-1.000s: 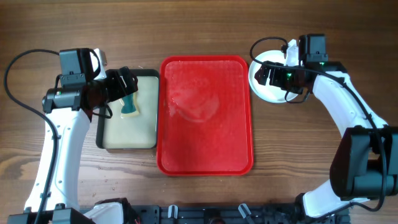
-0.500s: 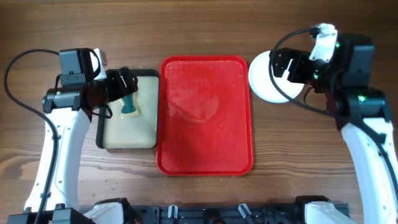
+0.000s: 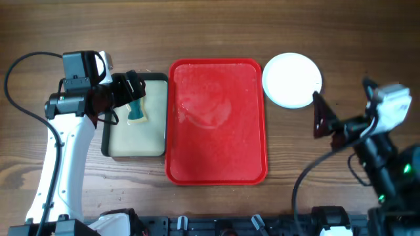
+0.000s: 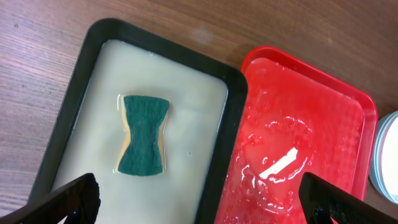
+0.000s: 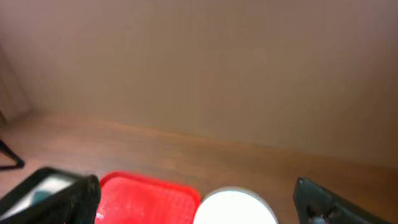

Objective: Clean dirty plates on tray and stack at the side

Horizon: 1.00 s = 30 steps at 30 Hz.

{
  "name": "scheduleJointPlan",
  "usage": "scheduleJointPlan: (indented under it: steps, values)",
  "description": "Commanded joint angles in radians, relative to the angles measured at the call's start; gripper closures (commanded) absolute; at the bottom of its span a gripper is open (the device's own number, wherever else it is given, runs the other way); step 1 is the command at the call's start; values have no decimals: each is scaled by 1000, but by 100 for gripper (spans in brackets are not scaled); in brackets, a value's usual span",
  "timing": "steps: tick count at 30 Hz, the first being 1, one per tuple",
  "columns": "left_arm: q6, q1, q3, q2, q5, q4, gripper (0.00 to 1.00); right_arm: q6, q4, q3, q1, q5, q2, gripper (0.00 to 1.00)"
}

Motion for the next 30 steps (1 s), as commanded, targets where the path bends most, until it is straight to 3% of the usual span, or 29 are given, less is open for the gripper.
scheduleJointPlan:
  steps: [1, 7, 13, 19, 25, 30]
  values:
    - [2, 5, 1, 5, 9, 2, 0, -52, 159, -187, 0, 14, -170, 0]
    - [2, 5, 1, 5, 9, 2, 0, -66, 586, -634, 0, 10, -518, 0]
    - [2, 5, 1, 5, 9, 2, 0, -66, 793, -848, 68, 59, -565, 0]
    - [2, 5, 1, 5, 9, 2, 0, 1, 808, -970, 84, 129, -565, 0]
    - [2, 5, 1, 5, 9, 2, 0, 37, 517, -970, 84, 141, -566, 0]
    - [2, 5, 1, 5, 9, 2, 0, 38, 523, -970, 84, 140, -564, 0]
